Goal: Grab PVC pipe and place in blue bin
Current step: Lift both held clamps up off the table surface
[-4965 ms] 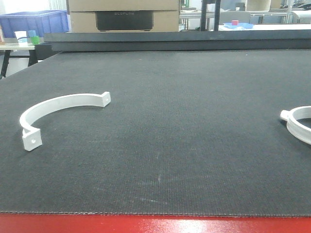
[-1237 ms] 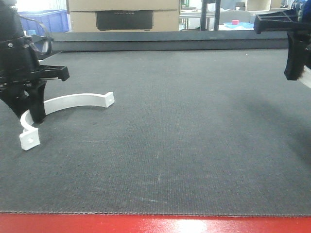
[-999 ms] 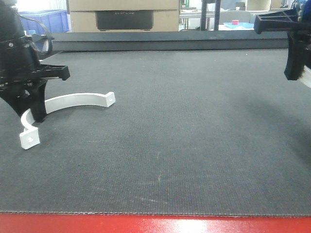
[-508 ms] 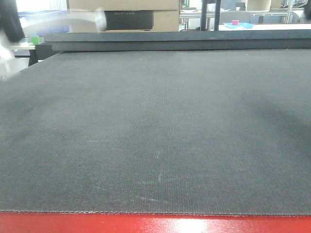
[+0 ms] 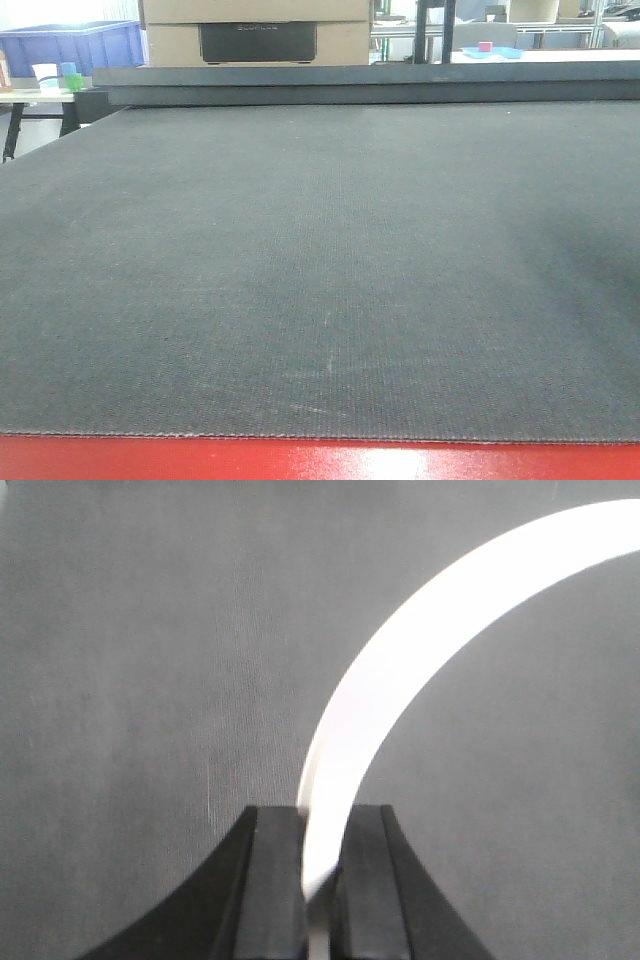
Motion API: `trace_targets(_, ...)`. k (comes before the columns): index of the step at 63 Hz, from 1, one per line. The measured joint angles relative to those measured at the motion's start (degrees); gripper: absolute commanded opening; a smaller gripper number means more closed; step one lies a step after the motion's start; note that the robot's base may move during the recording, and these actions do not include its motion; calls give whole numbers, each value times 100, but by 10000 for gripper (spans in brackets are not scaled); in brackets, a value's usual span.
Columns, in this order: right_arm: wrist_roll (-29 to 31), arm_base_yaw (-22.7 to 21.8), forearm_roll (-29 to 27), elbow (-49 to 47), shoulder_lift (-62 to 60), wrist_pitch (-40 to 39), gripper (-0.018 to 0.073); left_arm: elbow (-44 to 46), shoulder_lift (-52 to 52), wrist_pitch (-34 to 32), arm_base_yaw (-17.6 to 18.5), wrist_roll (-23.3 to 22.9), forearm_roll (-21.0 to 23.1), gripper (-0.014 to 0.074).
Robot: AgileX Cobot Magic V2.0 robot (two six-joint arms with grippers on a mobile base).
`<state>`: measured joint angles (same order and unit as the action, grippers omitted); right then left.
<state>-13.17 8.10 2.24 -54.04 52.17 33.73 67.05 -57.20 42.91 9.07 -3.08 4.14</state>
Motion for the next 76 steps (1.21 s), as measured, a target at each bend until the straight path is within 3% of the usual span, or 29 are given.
trace_targets(12,9,0,0,1046,-1151,-577,-154,-1652,1269,-1379,0,0,4,-111)
trace_targets(23,9,0,290,1436,-2156,-587,-154,-2504,2155,-1844,0,0,-59,-111)
trace_targets(36,9,0,828,1443,-2841,-706,-154,-2626,2777,-2025,0,0,-262,-111)
trace_targets(76,9,0,850,1456,-2981,-750,-154,-2626,2926,-2121,0,0,-294,-111)
